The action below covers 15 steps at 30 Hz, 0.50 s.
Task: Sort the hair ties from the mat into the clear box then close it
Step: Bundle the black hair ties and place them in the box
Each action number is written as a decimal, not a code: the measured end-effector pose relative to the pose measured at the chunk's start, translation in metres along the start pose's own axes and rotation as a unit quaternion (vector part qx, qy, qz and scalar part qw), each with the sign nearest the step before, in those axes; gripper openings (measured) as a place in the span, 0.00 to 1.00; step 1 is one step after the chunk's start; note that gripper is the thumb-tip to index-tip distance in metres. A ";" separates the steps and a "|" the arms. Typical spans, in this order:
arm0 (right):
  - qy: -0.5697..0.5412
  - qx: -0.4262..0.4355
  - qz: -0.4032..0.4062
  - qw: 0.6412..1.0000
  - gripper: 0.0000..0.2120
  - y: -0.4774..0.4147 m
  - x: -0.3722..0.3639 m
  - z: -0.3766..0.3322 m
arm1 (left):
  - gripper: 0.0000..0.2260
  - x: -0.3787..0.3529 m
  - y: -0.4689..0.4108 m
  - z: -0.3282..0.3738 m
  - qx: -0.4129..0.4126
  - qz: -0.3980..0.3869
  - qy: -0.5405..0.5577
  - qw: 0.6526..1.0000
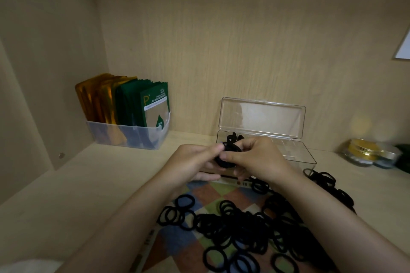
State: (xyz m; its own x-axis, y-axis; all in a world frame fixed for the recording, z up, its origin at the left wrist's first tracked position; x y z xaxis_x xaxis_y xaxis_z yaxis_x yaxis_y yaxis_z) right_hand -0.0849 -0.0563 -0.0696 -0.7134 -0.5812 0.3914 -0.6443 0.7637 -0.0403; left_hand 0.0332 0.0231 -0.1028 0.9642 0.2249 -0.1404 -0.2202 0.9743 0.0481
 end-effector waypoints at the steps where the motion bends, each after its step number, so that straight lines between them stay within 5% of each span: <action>1: 0.018 0.007 -0.004 1.000 0.08 0.001 -0.001 -0.001 | 0.14 0.000 0.001 0.001 -0.007 0.003 -0.024 1.000; 9: 0.032 0.014 -0.108 0.994 0.11 0.005 -0.012 -0.006 | 0.09 0.014 0.000 -0.008 0.035 0.069 0.017 0.997; 15: 0.138 0.057 0.032 0.988 0.16 -0.001 0.020 -0.015 | 0.08 0.025 -0.002 -0.010 0.023 0.127 -0.013 0.991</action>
State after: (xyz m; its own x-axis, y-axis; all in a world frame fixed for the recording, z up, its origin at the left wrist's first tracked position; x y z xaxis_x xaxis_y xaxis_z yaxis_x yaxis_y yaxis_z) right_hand -0.0940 -0.0648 -0.0482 -0.6618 -0.4209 0.6204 -0.6379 0.7509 -0.1709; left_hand 0.0560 0.0269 -0.1157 0.8818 0.4626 -0.0918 -0.4508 0.8839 0.1241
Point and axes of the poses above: each hand's wrist, its own y-axis away from the middle knuckle, its own x-axis out of the back of the hand, z = x × y, the point moved 9 cm from there along -y, towards the middle knuckle, and after that the axes turned 2 degrees about -z, right-handed, at the moved point
